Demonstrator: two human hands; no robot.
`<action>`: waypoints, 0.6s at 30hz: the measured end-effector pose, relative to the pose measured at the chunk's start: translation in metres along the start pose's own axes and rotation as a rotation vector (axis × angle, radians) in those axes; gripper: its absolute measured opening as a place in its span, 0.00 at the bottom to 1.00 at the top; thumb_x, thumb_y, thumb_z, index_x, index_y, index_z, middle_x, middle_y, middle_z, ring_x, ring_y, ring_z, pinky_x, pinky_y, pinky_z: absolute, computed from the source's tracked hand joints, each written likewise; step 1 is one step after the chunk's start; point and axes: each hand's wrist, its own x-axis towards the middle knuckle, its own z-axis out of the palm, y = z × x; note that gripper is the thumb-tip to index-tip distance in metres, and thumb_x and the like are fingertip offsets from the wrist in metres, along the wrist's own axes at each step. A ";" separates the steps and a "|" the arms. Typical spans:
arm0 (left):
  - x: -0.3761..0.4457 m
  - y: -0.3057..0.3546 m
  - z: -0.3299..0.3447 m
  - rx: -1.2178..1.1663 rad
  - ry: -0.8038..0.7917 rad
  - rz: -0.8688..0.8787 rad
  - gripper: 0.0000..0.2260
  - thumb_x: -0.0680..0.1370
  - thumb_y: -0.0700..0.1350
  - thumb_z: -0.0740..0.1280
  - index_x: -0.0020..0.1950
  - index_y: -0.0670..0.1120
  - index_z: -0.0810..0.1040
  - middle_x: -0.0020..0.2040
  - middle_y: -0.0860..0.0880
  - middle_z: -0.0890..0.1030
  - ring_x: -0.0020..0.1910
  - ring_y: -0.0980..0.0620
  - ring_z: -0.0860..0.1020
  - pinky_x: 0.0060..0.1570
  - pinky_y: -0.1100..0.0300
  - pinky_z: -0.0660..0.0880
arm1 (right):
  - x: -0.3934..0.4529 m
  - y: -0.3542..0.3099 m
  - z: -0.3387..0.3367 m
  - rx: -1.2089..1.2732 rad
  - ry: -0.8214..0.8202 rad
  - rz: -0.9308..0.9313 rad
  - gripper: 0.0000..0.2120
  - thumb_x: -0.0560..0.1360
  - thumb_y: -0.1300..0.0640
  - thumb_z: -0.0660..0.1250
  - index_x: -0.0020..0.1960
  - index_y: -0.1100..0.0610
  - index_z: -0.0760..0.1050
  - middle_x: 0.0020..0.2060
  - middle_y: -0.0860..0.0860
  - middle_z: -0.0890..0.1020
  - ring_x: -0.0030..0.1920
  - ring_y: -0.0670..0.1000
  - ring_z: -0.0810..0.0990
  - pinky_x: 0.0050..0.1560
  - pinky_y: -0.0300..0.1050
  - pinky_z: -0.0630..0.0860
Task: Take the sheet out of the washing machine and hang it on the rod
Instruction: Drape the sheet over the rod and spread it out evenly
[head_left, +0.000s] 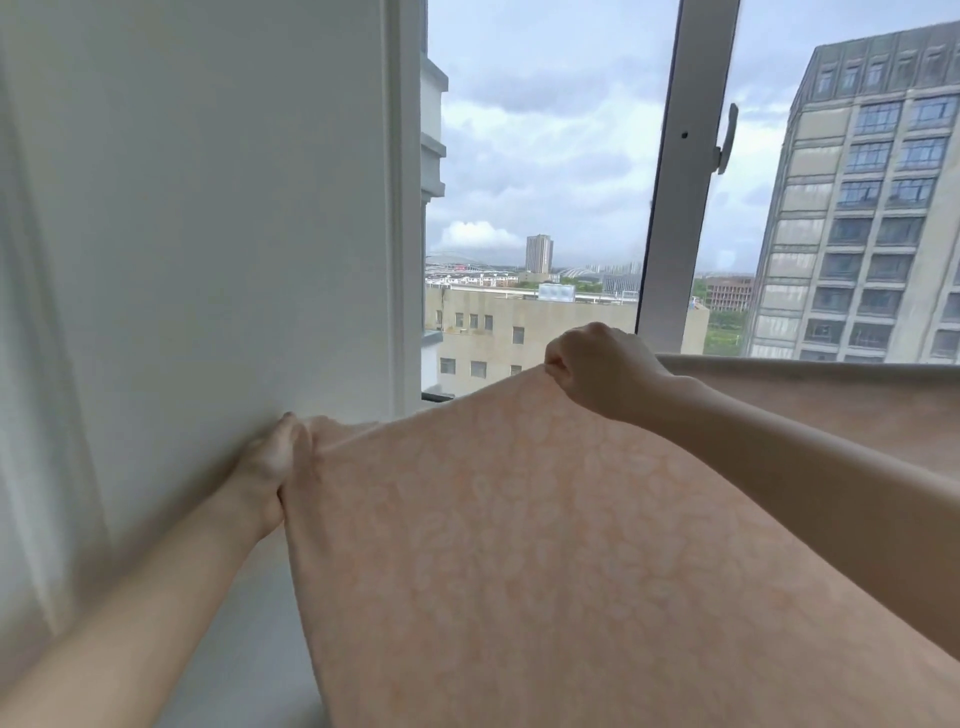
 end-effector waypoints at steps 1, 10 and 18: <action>0.001 -0.006 -0.001 0.010 0.009 -0.002 0.18 0.82 0.54 0.58 0.44 0.43 0.80 0.41 0.46 0.80 0.39 0.50 0.79 0.36 0.60 0.74 | 0.001 -0.001 0.004 -0.030 0.008 -0.005 0.13 0.80 0.54 0.57 0.43 0.57 0.76 0.39 0.53 0.79 0.39 0.57 0.78 0.37 0.46 0.69; -0.015 -0.062 -0.016 0.687 -0.041 -0.032 0.10 0.78 0.47 0.66 0.38 0.45 0.74 0.35 0.46 0.75 0.34 0.49 0.73 0.34 0.61 0.67 | -0.002 0.001 0.014 -0.117 0.075 -0.037 0.13 0.81 0.54 0.56 0.41 0.57 0.72 0.38 0.51 0.75 0.37 0.56 0.76 0.35 0.46 0.68; -0.028 -0.094 -0.011 1.322 -0.077 0.070 0.15 0.68 0.54 0.70 0.39 0.46 0.69 0.38 0.46 0.78 0.38 0.46 0.76 0.33 0.57 0.66 | -0.011 0.001 0.013 -0.071 0.125 -0.091 0.10 0.79 0.56 0.59 0.46 0.60 0.76 0.42 0.53 0.78 0.44 0.57 0.77 0.40 0.46 0.66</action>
